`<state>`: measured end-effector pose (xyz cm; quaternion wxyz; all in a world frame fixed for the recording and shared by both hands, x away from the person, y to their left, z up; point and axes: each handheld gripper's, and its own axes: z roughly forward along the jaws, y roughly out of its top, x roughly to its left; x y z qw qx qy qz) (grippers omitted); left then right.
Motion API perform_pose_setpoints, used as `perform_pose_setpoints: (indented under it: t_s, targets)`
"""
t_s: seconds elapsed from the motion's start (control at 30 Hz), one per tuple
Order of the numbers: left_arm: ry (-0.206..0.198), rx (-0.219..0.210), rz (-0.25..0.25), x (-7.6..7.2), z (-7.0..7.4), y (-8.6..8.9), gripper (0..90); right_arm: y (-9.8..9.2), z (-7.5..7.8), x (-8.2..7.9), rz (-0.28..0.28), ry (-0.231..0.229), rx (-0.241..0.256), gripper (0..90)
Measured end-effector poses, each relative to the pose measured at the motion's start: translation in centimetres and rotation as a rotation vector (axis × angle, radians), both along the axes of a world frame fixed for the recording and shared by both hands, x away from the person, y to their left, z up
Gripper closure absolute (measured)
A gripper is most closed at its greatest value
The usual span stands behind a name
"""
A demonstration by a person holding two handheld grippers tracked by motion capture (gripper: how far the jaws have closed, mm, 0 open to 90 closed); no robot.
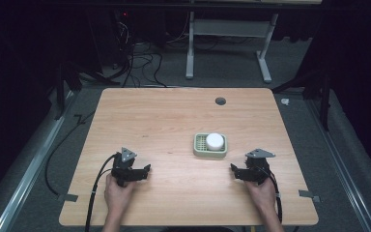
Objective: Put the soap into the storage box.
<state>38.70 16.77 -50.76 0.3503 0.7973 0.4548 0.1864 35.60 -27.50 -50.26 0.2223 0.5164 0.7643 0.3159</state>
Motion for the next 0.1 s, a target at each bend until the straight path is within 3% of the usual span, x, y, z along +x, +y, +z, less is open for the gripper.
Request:
perform_pose_setpoints:
  t_s: [0.1]
  targets:
    - [0.000,0.000,0.000,0.00,0.00,0.00,16.8,-0.02,0.00,-0.01,0.006,0.001,0.001,21.6]
